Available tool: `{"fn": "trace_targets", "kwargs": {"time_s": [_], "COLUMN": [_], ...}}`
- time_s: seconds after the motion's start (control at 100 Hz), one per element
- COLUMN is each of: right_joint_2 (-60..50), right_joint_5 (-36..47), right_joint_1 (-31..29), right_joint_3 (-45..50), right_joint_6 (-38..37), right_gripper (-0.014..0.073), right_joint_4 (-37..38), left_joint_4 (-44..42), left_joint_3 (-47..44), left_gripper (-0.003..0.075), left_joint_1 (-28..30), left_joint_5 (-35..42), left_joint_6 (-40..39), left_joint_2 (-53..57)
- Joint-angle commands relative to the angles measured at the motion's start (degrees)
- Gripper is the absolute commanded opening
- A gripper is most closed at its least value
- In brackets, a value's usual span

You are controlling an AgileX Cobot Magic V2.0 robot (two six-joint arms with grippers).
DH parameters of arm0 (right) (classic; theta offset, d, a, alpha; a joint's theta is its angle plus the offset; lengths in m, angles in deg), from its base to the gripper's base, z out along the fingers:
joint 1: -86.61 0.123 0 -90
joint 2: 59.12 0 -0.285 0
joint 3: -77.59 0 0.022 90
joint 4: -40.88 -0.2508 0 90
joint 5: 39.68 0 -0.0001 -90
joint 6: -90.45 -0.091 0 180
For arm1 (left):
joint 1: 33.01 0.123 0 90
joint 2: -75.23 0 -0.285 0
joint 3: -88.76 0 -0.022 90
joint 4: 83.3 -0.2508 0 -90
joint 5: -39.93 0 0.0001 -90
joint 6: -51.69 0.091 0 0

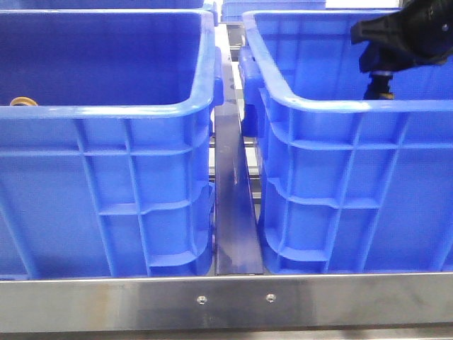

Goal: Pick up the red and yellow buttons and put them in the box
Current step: 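Move the red button with the right gripper into the empty crate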

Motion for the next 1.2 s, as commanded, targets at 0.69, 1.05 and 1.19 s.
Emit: {"fn": "trace_targets", "kwargs": {"time_s": [0.69,1.05,1.19], "right_joint_2": [4.36,4.30,4.25], "right_joint_5": [-3.46,-5.78,-6.49], "right_joint_1": [-0.08,-0.08,-0.08], "right_joint_3": [-4.43,-1.46,-1.46], "right_joint_6": [1.68,1.63,1.63], "right_gripper": [0.0171,0.0274,0.0346], "right_joint_4": [-0.65,-1.38,-1.72], "left_joint_4": [0.81,0.81,0.81], "left_joint_3": [1.48,1.48,1.48], "left_gripper": [-0.0019,-0.0019,-0.0019], "left_joint_1": [0.06,0.06,0.06], "left_joint_5": [4.16,4.16,4.16], "left_joint_6": [-0.48,-0.48,-0.48], "left_joint_2": [-0.17,-0.17,-0.17]}}
